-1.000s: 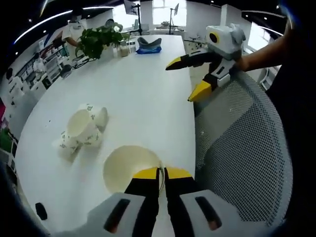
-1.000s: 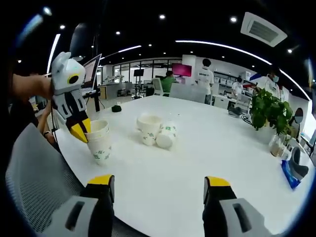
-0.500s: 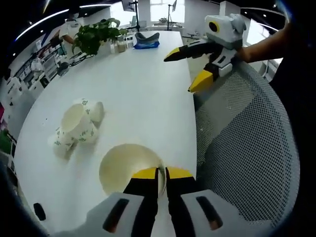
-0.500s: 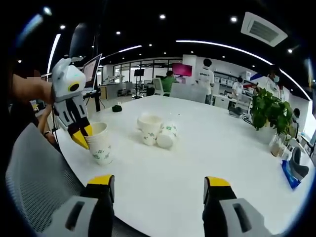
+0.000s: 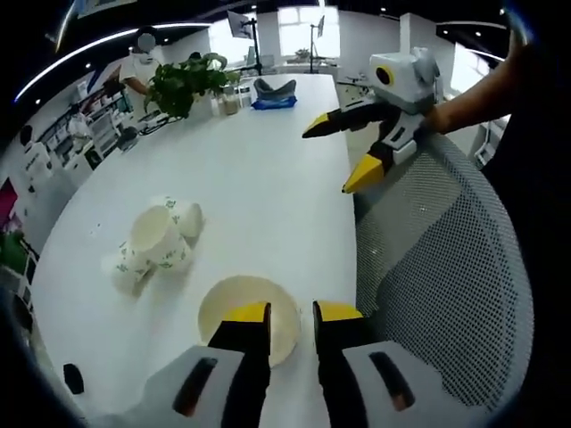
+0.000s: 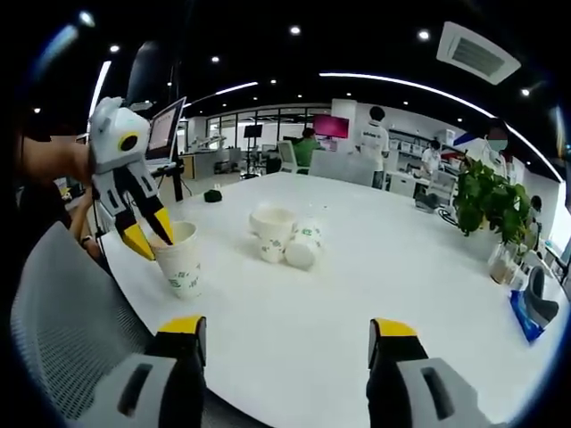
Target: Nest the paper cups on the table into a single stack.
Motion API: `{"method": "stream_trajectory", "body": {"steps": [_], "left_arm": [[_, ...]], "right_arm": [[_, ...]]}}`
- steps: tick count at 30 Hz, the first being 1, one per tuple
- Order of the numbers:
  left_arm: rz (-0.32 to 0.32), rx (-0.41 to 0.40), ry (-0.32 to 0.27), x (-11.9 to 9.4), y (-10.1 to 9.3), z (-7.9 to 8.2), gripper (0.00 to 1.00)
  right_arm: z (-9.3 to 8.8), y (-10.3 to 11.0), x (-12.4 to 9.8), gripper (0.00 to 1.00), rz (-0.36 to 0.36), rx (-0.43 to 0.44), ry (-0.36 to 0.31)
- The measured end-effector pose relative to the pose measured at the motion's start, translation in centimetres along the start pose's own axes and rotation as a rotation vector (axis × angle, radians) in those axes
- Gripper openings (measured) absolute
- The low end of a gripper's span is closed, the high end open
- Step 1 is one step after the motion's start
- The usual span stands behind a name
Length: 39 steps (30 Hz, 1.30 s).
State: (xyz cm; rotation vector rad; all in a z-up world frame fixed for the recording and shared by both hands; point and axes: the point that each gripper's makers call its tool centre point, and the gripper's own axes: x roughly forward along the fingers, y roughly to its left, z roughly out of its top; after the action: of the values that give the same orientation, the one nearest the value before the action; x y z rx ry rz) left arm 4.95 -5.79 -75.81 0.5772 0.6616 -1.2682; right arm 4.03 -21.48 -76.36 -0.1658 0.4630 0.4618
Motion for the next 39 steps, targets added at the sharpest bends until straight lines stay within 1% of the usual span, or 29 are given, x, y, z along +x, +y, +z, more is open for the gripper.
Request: {"method": "stream_trajectory", "body": {"steps": [5,7,9,11,14,16,21,23,25,27,28,30,31,34,36,37,39], "left_arm": [[0.048,-0.048,-0.078,-1.4,0.5,1.1,0.22],[0.066,-0.063,-0.104,-1.8,1.3,0.6,0.24],[0.087,-0.072,-0.130,-2.3,1.0,1.1,0.26],[0.105,-0.081,-0.143,-2.3,1.5,0.6,0.30],[0.145,-0.120,-0.176,-3.1,2.1,0.5,0.32],[0.175,-0.156,-0.210,-3.7,2.4,0.5,0.34],[0.236,-0.186,-0.246,-4.9,2.4,0.0,0.41],[0.279,-0.190,-0.250,-5.7,2.5,-0.5,0.47],[0.316,-0.189,-0.263,-6.3,2.7,-0.8,0.50],[0.353,-0.222,-0.303,-7.1,2.7,-0.9,0.51],[0.369,-0.251,-0.335,-7.6,2.7,-1.0,0.51],[0.388,-0.279,-0.377,-8.2,2.6,-0.9,0.51],[0.401,-0.272,-0.385,-8.6,2.4,-1.1,0.52],[0.422,-0.276,-0.368,-8.7,2.0,-1.9,0.54],[0.425,-0.293,-0.356,-8.5,1.7,-2.5,0.57],[0.426,-0.312,-0.348,-8.3,1.5,-3.0,0.59],[0.421,-0.326,-0.353,-8.1,1.2,-3.3,0.62]], "right_arm": [[-0.1,0.2,0.0,0.76,0.016,-0.017,0.010],[0.0,0.4,0.1,0.76,0.031,-0.033,0.003],[0.3,0.7,0.1,0.76,0.052,-0.046,-0.009],[0.2,0.8,0.1,0.76,0.061,-0.051,-0.003],[0.3,0.8,0.1,0.76,0.076,-0.062,-0.001],[0.5,0.7,0.2,0.76,0.085,-0.077,0.004],[1.9,0.9,0.5,0.76,0.120,-0.100,-0.008],[2.6,1.0,0.8,0.76,0.138,-0.112,-0.007],[3.5,1.1,1.0,0.76,0.162,-0.114,-0.022],[4.1,1.0,1.4,0.76,0.171,-0.123,-0.017],[4.4,1.0,1.6,0.76,0.177,-0.129,-0.014],[5.1,1.1,2.1,0.75,0.198,-0.139,-0.021],[5.4,1.2,2.3,0.75,0.203,-0.142,-0.023],[6.1,1.4,3.1,0.74,0.230,-0.160,-0.026],[6.4,1.6,3.8,0.73,0.254,-0.183,-0.025],[6.8,1.9,4.2,0.71,0.274,-0.206,-0.036],[7.7,2.1,4.8,0.68,0.292,-0.243,-0.073]]}}
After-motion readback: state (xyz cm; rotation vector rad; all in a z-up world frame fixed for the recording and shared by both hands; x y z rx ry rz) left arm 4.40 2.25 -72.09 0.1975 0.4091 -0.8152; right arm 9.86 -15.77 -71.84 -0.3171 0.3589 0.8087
